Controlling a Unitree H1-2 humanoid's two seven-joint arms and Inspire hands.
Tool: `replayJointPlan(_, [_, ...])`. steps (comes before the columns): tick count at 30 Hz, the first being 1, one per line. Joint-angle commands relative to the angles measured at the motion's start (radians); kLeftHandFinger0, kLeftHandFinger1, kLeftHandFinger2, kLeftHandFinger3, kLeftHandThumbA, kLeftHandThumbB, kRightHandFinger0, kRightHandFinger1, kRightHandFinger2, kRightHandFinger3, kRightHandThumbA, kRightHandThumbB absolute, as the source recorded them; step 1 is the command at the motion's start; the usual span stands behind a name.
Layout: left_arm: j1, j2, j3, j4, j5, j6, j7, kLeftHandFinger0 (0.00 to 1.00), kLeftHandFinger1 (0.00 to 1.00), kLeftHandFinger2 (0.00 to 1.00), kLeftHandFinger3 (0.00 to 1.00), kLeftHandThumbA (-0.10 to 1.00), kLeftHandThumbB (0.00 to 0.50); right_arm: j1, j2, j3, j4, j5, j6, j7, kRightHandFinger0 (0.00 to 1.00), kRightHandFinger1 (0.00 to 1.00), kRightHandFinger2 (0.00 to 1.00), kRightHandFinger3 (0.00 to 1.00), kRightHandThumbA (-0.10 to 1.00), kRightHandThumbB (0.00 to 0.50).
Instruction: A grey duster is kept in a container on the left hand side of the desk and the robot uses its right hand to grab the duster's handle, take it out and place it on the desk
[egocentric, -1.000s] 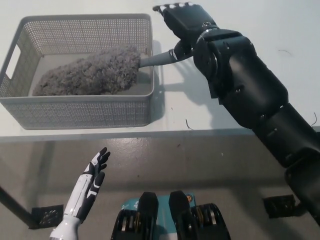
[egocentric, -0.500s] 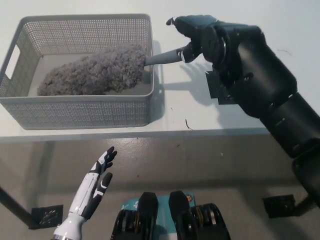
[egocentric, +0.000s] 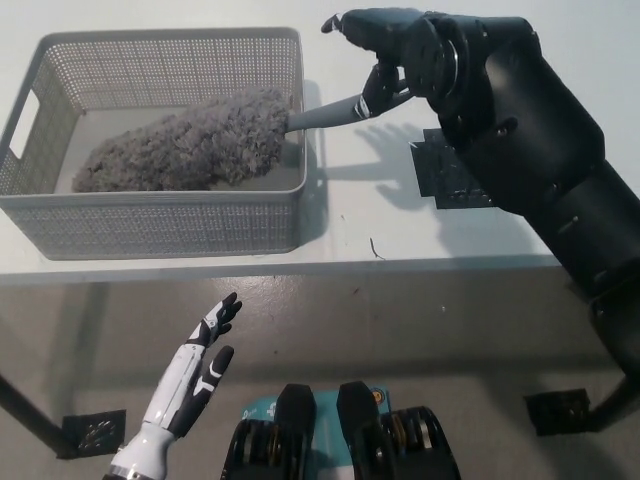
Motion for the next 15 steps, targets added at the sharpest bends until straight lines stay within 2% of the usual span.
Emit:
replayJointPlan(1, [-0.016, 0.020, -0.002, -0.001, -0.001, -0.045, -0.015, 1.00, 1.00, 1.00, 1.00, 1.00, 0.100, -0.069, -0.009, -0.013, 0.001, 0.036, 0.005, 0.003, 1.00, 1.00, 1.00, 1.00, 0.75, 0.500])
replayJointPlan(7, [-0.016, 0.022, -0.005, -0.004, 0.008, -0.044, -0.021, 1.00, 1.00, 1.00, 1.00, 1.00, 0.097, -0.052, -0.007, -0.005, 0.022, 0.039, 0.008, -0.011, 1.00, 1.00, 1.00, 1.00, 0.75, 0.500])
replayJointPlan(12, [-0.015, 0.023, -0.006, -0.003, 0.013, -0.044, -0.027, 1.00, 1.00, 1.00, 1.00, 1.00, 0.100, -0.038, 0.002, -0.018, 0.060, 0.062, 0.012, -0.019, 1.00, 1.00, 1.00, 1.00, 0.70, 0.500])
replayJointPlan(15, [-0.013, 0.025, -0.009, -0.005, 0.019, -0.042, -0.029, 1.00, 1.00, 1.00, 1.00, 1.00, 0.109, -0.033, 0.003, -0.009, 0.085, 0.061, -0.003, -0.028, 1.00, 1.00, 1.00, 1.00, 0.72, 0.500])
